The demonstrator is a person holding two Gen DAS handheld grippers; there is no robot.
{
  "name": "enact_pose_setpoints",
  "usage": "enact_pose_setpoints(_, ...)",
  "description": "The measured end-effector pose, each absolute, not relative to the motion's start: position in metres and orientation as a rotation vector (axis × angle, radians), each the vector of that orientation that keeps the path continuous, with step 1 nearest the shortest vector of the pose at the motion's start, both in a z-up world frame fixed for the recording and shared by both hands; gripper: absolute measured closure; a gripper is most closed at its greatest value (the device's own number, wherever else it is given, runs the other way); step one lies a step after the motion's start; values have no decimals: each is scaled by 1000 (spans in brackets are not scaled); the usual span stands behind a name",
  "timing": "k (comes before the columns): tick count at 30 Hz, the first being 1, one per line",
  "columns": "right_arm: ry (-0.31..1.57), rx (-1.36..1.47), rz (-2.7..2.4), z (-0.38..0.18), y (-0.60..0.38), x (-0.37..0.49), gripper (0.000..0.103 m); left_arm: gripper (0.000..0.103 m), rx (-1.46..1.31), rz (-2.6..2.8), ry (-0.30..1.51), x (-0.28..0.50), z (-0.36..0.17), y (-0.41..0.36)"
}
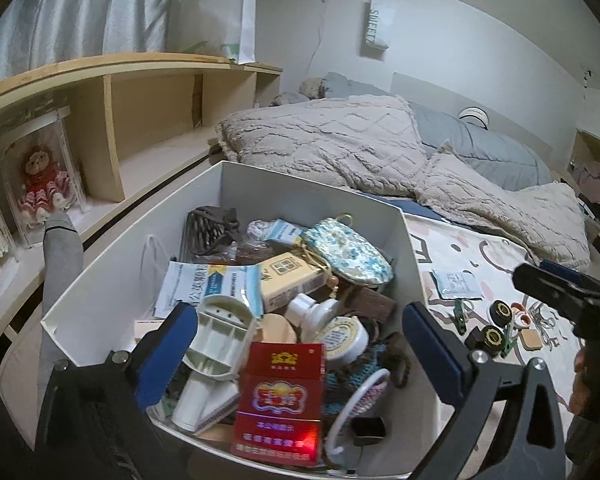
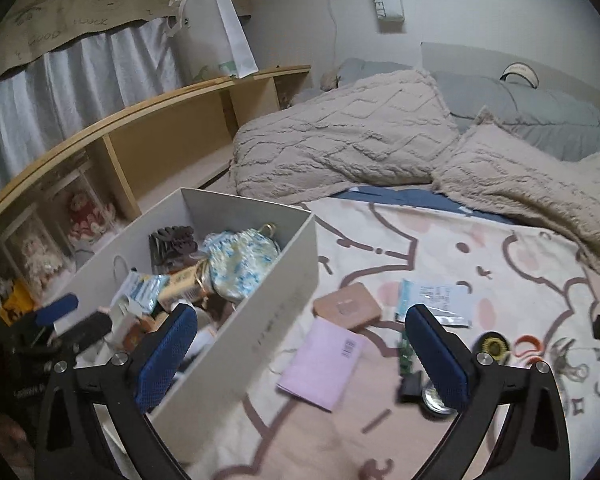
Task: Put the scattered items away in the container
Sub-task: 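Release the pouch into the box with the right tool while the left tool drops the white stand, then withdraw both tools from the box back toward the bed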
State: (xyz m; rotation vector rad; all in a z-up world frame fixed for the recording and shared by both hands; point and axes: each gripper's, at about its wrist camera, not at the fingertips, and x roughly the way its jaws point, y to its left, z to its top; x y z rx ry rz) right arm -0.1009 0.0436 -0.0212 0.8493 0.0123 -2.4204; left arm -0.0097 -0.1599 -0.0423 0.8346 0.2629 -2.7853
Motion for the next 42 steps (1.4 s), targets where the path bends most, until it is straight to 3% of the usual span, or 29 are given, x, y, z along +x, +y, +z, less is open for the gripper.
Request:
enact_pose_setpoints(21,5,691,-2629,-17,170,-62,0,0,733,-2902,250,-4,-28,-111)
enact_pose_setpoints(42,-44,629,-2769,-22,230,-74,0,0,647,-2939,219,-15,-32,-79)
